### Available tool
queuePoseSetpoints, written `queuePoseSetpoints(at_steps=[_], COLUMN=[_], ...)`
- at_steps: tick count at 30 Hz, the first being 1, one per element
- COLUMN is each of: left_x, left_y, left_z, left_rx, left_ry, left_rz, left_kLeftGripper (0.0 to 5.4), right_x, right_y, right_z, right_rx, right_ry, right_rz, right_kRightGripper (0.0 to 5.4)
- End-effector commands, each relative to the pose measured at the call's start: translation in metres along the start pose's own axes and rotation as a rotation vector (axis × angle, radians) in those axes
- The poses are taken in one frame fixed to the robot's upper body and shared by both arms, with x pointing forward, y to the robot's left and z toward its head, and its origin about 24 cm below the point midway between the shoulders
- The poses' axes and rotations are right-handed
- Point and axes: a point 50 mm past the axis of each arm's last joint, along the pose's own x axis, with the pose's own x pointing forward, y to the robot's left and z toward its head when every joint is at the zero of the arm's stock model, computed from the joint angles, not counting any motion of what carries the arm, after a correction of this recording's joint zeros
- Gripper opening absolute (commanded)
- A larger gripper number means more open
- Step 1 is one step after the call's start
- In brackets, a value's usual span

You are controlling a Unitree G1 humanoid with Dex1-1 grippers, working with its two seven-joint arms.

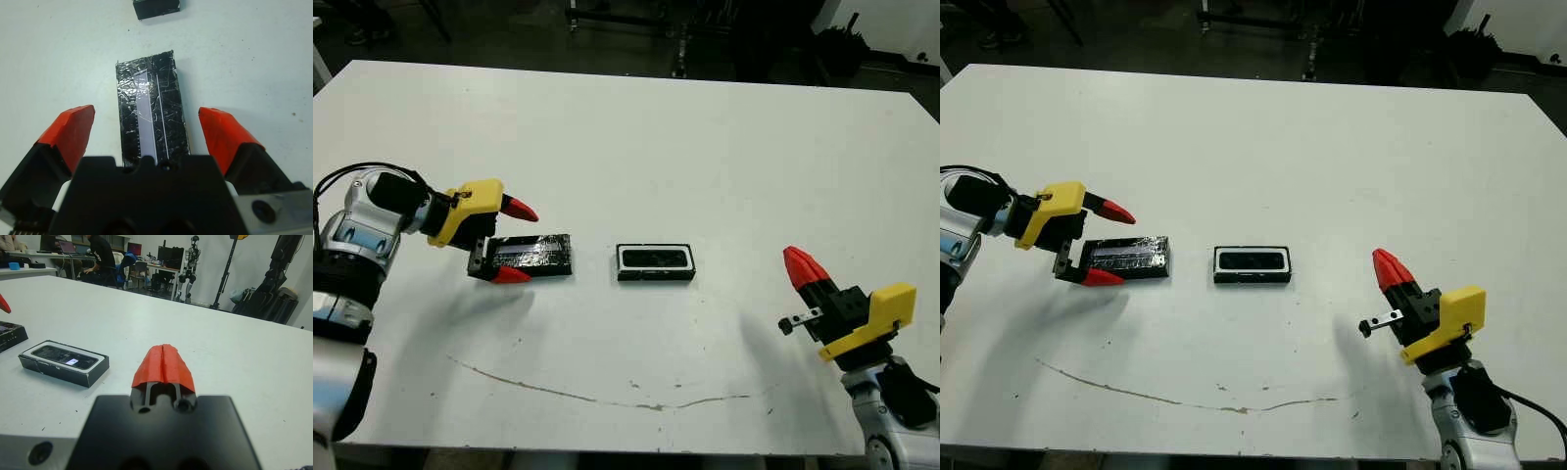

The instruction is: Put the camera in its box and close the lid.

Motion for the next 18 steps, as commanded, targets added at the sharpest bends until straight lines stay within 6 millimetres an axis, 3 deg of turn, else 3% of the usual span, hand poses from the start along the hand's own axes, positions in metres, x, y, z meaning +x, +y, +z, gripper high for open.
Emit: queuePoseSetpoints(at_steps=[1, 18], left_x=[-0.0010, -0.0037], left_y=[0.0005, -0.0010], left_z=[-0.0053, -0.0112], left_rx=[-0.023, -0.070], left_ry=[0.022, 0.060], left_rz=[0.009, -0.018], left_kLeftGripper=[5.40, 5.40], right_x=[-0.0019, -0.0022], right_y=[-0.0029, -0.0025], right_z=[-0.0004, -0.0029], right_rx=[-0.009, 0.004], right_ry=[0.010, 0.017], right_rz=[-0.005, -0.006], right_kRightGripper=[0.01, 0.01])
